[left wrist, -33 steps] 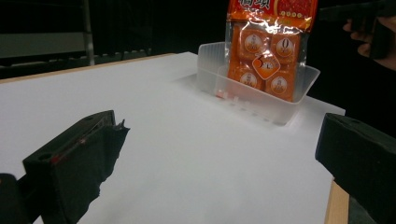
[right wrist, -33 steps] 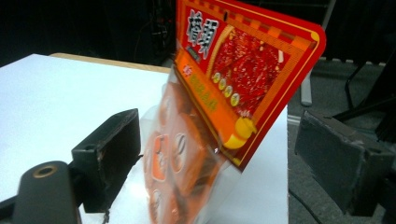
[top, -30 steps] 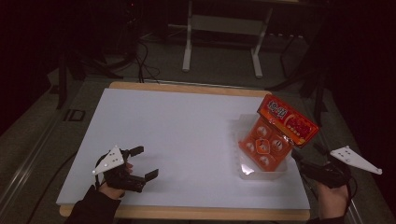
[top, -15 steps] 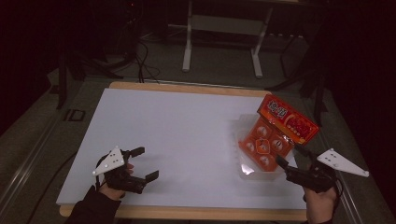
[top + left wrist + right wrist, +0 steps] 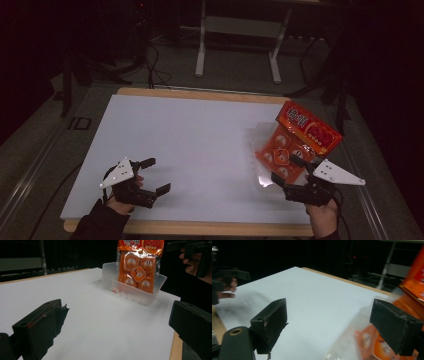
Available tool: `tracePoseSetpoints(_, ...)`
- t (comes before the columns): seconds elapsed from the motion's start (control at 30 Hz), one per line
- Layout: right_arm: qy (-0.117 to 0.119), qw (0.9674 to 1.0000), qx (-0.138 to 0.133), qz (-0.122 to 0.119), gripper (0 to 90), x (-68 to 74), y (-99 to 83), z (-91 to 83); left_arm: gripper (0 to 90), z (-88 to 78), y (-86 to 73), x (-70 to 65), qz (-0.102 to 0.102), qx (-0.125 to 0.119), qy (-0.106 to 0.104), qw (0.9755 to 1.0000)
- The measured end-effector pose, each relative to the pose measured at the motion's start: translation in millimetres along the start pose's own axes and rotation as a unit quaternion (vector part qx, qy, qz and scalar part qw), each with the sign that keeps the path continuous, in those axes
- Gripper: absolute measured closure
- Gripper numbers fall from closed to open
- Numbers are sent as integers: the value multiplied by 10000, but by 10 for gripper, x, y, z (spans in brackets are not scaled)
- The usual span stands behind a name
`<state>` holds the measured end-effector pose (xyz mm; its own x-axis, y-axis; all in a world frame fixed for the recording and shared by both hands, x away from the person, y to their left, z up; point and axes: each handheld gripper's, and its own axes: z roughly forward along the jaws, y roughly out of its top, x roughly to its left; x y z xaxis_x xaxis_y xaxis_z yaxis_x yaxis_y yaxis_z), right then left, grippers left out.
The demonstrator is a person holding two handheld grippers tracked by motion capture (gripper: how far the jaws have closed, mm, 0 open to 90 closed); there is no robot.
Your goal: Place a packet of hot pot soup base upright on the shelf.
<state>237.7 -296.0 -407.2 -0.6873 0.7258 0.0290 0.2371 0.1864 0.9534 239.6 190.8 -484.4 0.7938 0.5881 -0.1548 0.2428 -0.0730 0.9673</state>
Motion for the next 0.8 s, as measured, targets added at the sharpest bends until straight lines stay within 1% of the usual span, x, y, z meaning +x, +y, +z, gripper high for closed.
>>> tracePoseSetpoints(0.07, 105, 9999, 6, -61, 141, 35, -5, 41, 0, -1, 2, -4, 16, -11, -5, 10000)
tracePoseSetpoints(0.13, 231, 9997, 1, -67, 141, 61, -14, 81, 0, -2, 1, -6, 21, -3, -27, 10000)
tracePoseSetpoints(0.33, 381, 9988, 125, -266, 138, 133, -60, 181, 0, 3, -6, -9, 17, 15, -57, 10000)
tracePoseSetpoints(0.43, 454, 9984, 184, -272, 138, 173, -90, 231, 0, 7, -9, -12, 35, 37, -72, 10000)
tracePoseSetpoints(0.5, 562, 9978, 237, -265, 137, 189, -111, 267, 0, 9, -10, -17, 32, 34, -90, 9999)
tracePoseSetpoints(0.6, 590, 9975, 269, -290, 137, 211, -134, 296, 0, 11, -12, -22, 48, 27, -100, 9999)
tracePoseSetpoints(0.63, 648, 9971, 300, -272, 137, 218, -146, 313, 0, 13, -12, -24, 50, 33, -109, 9999)
tracePoseSetpoints(0.77, 724, 9965, 325, -281, 137, 257, -200, 375, 0, 15, -14, -29, 75, 40, -130, 9999)
tracePoseSetpoints(0.8, 708, 9964, 316, -329, 138, 268, -211, 387, 0, 16, -17, -30, 85, 36, -148, 9998)
